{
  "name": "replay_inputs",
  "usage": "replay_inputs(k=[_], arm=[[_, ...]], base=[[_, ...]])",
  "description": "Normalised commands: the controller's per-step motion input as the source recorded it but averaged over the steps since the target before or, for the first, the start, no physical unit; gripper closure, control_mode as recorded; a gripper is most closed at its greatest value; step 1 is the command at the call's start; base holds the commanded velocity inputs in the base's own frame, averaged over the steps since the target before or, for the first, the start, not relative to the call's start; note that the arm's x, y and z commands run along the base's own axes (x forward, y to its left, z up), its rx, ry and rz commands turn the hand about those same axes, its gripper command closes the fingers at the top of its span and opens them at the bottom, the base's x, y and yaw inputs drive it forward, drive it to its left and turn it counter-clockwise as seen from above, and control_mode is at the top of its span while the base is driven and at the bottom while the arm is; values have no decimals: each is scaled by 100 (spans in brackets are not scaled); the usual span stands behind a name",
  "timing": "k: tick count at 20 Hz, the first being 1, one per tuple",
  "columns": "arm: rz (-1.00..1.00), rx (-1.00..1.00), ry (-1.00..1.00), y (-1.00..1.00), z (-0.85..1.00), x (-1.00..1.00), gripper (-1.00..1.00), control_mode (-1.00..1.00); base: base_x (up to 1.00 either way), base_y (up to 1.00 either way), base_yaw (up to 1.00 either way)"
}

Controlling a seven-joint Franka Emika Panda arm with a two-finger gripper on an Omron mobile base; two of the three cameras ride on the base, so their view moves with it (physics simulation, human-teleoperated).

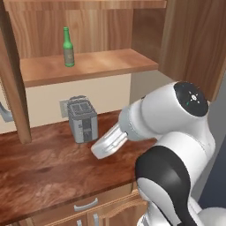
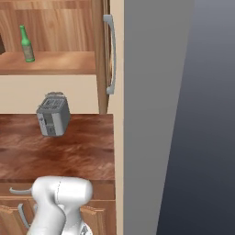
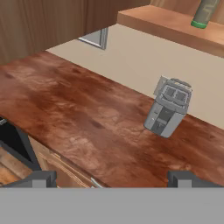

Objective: Get the candle and the beer from the cabinet and move them to the dining counter.

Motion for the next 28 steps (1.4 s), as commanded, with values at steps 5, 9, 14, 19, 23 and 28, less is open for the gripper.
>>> replay_inputs(k=[5,9,14,19,23,28], arm=[[-9,-8,-17,-54,29,0,-100,-100],[0,-2,-25,-70,1,0,-100,-100],[1,1,-34,-43,0,0,-100,-100],[2,9,-35,-4,1,9,-100,-100],[5,19,-20,0,8,18,-100,-100],[2,25,-9,0,41,28,-100,-100]], base=[[0,0,0],[0,0,0],[0,0,0],[0,0,0],[0,0,0],[0,0,0]])
